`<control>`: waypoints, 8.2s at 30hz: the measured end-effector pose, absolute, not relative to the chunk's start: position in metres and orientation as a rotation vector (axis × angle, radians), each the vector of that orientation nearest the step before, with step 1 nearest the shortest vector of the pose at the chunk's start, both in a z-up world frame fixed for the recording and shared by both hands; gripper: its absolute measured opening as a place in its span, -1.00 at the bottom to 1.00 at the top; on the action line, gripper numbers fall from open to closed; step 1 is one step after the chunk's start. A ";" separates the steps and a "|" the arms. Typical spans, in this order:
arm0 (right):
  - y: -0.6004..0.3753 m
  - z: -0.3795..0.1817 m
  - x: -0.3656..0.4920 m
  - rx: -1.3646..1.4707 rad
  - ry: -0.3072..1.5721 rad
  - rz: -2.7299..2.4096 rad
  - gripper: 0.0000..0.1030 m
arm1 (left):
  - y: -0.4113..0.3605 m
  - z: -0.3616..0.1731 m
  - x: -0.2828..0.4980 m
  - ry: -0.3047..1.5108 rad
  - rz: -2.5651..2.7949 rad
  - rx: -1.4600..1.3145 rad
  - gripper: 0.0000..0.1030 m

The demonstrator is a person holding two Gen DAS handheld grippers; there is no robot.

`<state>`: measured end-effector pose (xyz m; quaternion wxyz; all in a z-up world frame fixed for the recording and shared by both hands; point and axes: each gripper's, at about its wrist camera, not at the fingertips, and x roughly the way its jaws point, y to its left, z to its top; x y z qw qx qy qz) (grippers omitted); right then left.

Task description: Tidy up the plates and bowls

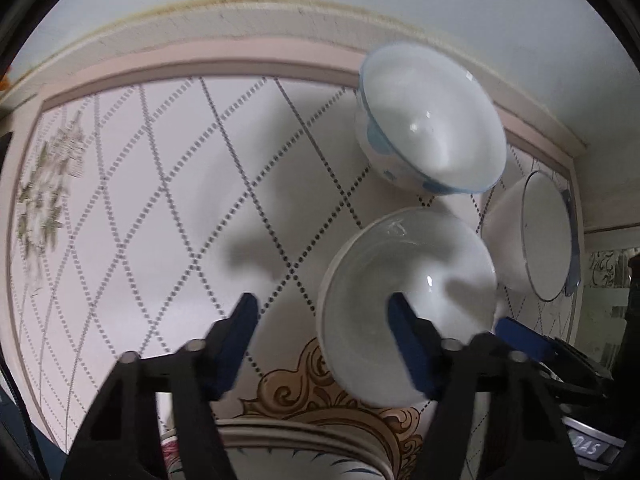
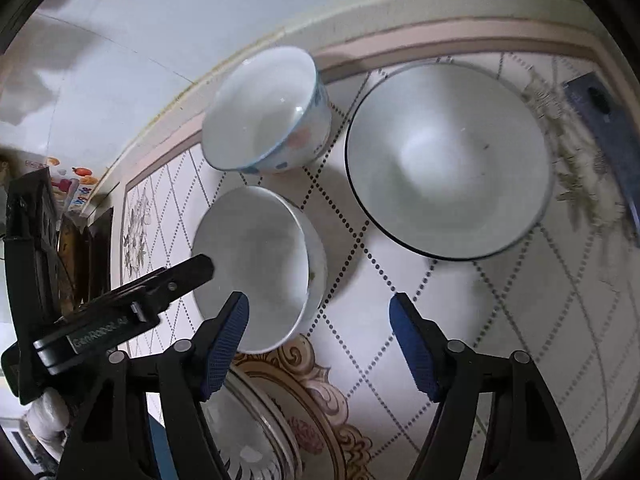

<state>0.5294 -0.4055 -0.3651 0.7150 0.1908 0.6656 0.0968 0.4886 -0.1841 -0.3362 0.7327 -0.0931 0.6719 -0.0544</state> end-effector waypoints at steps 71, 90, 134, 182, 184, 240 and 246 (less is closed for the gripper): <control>-0.566 -0.299 0.348 0.612 1.416 0.110 -0.66 | -0.302 -0.259 0.355 1.417 -0.368 -0.048 -0.53; -0.575 -0.358 0.540 0.809 1.362 0.171 0.10 | -0.307 -0.337 0.528 1.507 -0.334 -0.309 -0.21; -0.547 -0.275 0.389 0.692 1.293 0.146 -0.68 | -0.306 -0.240 0.372 1.363 -0.517 -0.158 -0.66; -0.536 -0.335 0.323 0.597 1.439 0.038 -0.67 | -0.336 -0.300 0.317 1.448 -0.441 0.054 -0.66; -0.537 -0.335 0.324 0.604 1.445 0.038 -0.67 | -0.335 -0.300 0.318 1.454 -0.441 0.047 -0.66; -0.426 -0.393 0.676 0.395 1.475 0.332 -0.66 | -0.238 -0.342 0.570 1.347 -0.078 -0.059 -0.75; -0.431 -0.394 0.673 0.410 1.484 0.328 -0.69 | -0.237 -0.330 0.570 1.342 -0.086 -0.075 -0.75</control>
